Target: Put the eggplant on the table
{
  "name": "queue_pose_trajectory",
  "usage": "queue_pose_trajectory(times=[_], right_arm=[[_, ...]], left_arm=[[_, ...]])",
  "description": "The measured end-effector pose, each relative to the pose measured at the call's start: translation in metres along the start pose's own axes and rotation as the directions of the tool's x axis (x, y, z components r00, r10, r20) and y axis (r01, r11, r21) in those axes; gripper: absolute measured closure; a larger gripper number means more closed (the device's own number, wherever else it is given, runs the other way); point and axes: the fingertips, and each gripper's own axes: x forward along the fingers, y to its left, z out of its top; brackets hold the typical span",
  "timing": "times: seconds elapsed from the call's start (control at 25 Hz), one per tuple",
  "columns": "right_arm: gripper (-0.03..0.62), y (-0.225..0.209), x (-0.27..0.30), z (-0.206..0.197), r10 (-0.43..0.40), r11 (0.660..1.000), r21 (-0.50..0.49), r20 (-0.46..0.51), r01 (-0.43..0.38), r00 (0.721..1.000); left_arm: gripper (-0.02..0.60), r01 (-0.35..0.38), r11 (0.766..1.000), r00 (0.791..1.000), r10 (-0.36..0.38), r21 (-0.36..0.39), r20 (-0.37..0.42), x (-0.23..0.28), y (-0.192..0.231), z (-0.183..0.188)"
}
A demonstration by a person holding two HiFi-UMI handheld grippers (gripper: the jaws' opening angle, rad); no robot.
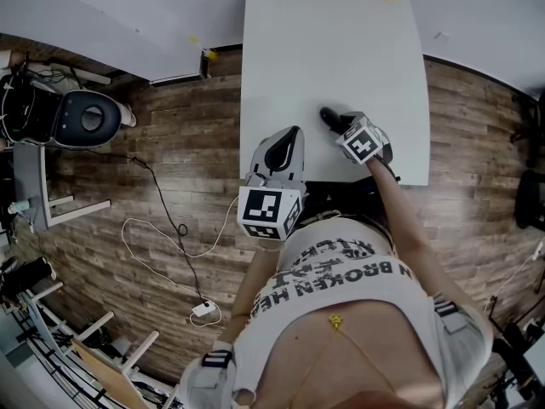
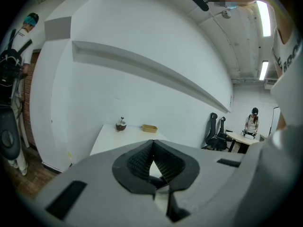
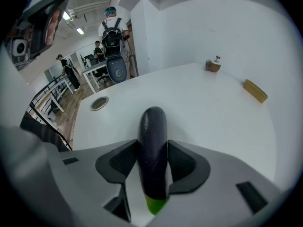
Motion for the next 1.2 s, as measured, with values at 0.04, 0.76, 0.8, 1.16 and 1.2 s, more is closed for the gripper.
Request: queue_pose_trajectory(times=[0.04,0.76,0.8,1.16,1.2], right_arm=[[0.393,0.000,0.000,-0.001,0.000,1.000,0.000,-0.007,0.000,1.000],[0.347,-0.014,-0.006,-0.002,-0.062,0.998,-0.024,-0.006,0.062,0.998],[0.347,-0.017,-0.008,-0.003,-0.071,0.997,-0.028,-0.006,0.071,0.997],[0.347,-0.023,-0.017,0.004,-0.087,0.995,-0.040,0.015,0.088,0.996],[0.347,-0.023,-0.018,0.004,-0.085,0.996,-0.039,0.018,0.086,0.996]], left_arm=[[0.583,0.001,1.000,1.000,-0.001,0.000,-0.001,0.000,0.000,0.000],[0.583,0.012,1.000,1.000,-0.012,-0.001,-0.003,0.004,-0.003,-0.001],[0.583,0.012,1.000,1.000,-0.012,-0.001,-0.004,0.004,-0.003,-0.001],[0.583,0.019,1.000,1.000,-0.019,-0.008,-0.001,0.006,-0.004,-0.002],[0.583,0.021,1.000,1.000,-0.021,-0.007,0.000,0.006,-0.004,-0.002]])
